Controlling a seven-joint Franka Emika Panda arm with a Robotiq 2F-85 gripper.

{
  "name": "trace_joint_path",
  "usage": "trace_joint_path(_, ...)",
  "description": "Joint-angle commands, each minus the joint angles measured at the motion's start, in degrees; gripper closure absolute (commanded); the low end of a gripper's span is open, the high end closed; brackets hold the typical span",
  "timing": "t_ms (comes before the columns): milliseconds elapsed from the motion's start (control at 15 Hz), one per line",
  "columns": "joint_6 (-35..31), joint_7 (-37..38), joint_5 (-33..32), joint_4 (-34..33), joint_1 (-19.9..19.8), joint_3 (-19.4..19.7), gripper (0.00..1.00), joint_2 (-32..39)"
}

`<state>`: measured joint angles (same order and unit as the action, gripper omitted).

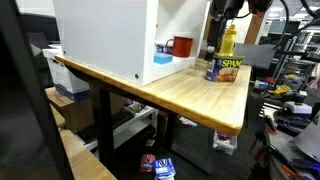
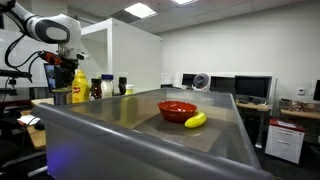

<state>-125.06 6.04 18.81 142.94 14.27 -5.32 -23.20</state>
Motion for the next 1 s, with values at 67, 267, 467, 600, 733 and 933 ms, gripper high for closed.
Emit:
trace_joint_path(67,5.7,-0.3,2.0,-1.1,-0.3,-1.2,1.00,0.0)
trace_joint_path(267,5.6,-1.8,2.0,-1.1,0.0,-2.0,1.00,-0.6)
trace_joint_path(467,9.3,1.9,-1.8,-2.2,-0.9,-4.2,1.00,-1.2)
trace_joint_path(600,12.7,4.5,-5.6,-3.1,-1.8,-5.8,1.00,-1.0)
trace_joint_path(733,16.5,8.2,-9.5,-3.9,-2.6,-7.3,1.00,-1.2)
trace_joint_path(933,20.8,10.8,-12.2,-5.2,-2.7,-8.7,1.00,-1.2)
